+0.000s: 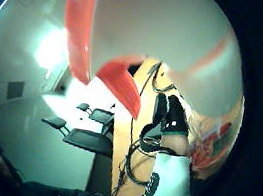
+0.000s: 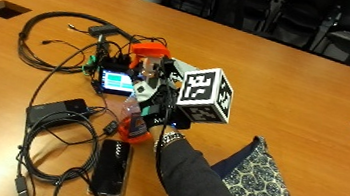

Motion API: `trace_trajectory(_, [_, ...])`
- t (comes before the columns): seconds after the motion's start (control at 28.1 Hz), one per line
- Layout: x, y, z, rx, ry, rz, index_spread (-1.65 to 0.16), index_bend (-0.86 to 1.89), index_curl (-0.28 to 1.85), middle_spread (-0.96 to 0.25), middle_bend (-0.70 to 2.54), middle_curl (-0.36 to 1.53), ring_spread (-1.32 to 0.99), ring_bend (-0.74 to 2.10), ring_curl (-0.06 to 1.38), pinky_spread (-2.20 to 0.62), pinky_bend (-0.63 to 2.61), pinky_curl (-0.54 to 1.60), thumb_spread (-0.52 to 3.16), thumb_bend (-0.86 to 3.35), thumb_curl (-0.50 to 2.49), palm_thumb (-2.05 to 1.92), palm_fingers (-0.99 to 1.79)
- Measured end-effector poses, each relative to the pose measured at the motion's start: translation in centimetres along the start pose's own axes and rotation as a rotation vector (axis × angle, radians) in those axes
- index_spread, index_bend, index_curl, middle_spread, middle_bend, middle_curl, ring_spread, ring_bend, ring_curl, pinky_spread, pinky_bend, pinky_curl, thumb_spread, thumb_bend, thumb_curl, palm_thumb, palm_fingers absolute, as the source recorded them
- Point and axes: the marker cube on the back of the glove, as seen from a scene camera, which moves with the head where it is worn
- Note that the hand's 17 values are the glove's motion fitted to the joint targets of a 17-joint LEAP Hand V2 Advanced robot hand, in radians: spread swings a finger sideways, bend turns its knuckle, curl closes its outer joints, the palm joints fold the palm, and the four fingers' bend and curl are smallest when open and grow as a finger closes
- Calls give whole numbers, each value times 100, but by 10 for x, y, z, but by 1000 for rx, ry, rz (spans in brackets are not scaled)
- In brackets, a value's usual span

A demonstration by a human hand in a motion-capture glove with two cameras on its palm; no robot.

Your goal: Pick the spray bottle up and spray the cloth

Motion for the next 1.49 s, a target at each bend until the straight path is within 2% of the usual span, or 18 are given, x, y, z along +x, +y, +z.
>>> trace_trajectory(0.32, [-6,29,-11,-188,256,-119,-30,3,39,-13,30,42,-13,47,39,5,41,39,90,-4,61,80,63])
trace_trajectory(0.39, [-16,34,-20,-211,329,-175,-29,0,35,-11,30,42,-10,45,39,11,43,40,91,-5,59,77,48])
trace_trajectory(0.61, [-50,37,-49,-352,522,-278,-30,7,29,-9,30,40,-7,43,36,19,43,38,95,-5,54,72,46])
trace_trajectory(0.75, [-58,50,-68,-458,598,-288,-33,9,27,-7,28,39,-6,40,35,22,43,37,98,-5,49,66,40])
trace_trajectory(1.0, [-41,91,-102,-524,666,-244,-36,12,25,-5,33,40,-4,36,33,25,41,35,103,-4,43,59,44])
trace_trajectory(1.25, [-9,130,-131,-537,744,-170,-38,14,25,-4,29,38,-2,32,32,26,40,36,106,-3,39,55,41])
trace_trajectory(1.49, [8,155,-136,-555,752,-156,-40,16,26,-3,26,37,-1,27,31,26,38,35,108,-2,37,56,40])
